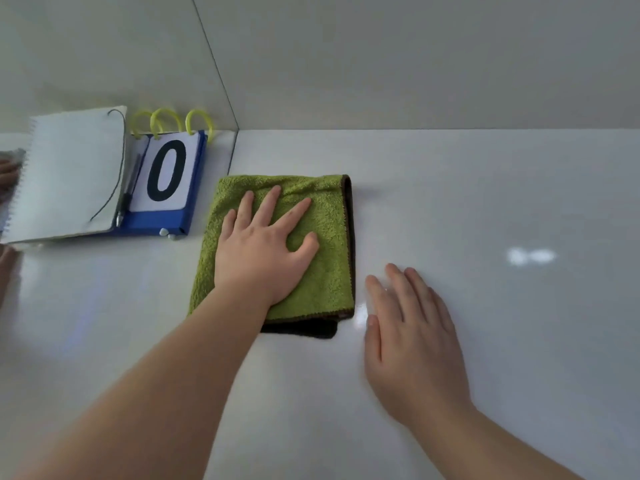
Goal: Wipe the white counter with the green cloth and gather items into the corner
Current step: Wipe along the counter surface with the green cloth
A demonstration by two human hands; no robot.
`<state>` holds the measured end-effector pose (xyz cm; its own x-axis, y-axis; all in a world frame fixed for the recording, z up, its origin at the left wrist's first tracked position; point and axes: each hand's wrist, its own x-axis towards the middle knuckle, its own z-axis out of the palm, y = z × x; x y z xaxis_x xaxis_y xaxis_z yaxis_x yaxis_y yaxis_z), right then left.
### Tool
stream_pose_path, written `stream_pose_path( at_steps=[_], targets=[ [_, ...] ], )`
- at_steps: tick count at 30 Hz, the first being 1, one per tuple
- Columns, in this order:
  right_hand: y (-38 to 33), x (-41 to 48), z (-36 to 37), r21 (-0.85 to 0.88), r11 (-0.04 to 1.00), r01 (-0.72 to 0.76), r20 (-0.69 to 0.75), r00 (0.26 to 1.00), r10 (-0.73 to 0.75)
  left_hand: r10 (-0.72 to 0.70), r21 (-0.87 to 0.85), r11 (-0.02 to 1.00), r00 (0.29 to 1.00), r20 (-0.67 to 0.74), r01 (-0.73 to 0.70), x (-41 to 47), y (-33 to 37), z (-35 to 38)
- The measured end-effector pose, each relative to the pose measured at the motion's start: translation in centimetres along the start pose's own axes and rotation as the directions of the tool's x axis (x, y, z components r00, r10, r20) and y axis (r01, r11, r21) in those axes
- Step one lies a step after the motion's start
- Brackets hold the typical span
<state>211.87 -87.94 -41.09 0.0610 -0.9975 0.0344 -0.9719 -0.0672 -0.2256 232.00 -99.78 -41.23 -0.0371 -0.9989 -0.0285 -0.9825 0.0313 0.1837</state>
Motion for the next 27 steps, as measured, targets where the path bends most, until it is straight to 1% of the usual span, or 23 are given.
stream_pose_path(
  at_steps=[3, 8, 13, 15, 19, 21, 27],
  targets=[
    [-0.2, 0.0, 0.0, -0.016, 1.0, -0.021, 0.007, 1.0, 0.021, 0.053, 0.022, 0.998, 0.998, 0.018, -0.053, 3.3, -0.5, -0.1],
    [-0.8, 1.2, -0.1, -0.069, 0.993, -0.092, -0.029, 0.995, 0.09, 0.115, 0.041, 0.992, 0.993, 0.035, -0.116, 7.4, -1.4, -0.7],
    [-0.9, 1.3, 0.4, -0.088, 0.992, -0.093, -0.074, 0.993, 0.087, 0.148, 0.071, 0.986, 0.988, 0.044, -0.151, 10.6, -2.0, -1.0],
    [-0.7, 0.9, 0.4, -0.089, 0.991, -0.097, -0.071, 0.993, 0.091, 0.138, 0.068, 0.988, 0.99, 0.04, -0.141, 11.4, -2.0, -0.8],
    [-0.8, 0.9, 0.5, -0.089, 0.992, -0.095, -0.073, 0.993, 0.088, 0.074, 0.053, 0.996, 0.997, 0.038, -0.076, 13.1, -2.1, -1.3],
    [-0.8, 0.8, 0.5, -0.079, 0.992, -0.102, -0.083, 0.992, 0.095, 0.069, 0.056, 0.996, 0.997, 0.033, -0.071, 13.3, -1.9, -1.4],
    [-0.7, 1.0, 1.0, -0.087, 0.993, -0.077, -0.139, 0.988, 0.064, 0.035, 0.069, 0.997, 0.997, 0.062, -0.039, 10.9, -1.9, -1.0]
  ],
)
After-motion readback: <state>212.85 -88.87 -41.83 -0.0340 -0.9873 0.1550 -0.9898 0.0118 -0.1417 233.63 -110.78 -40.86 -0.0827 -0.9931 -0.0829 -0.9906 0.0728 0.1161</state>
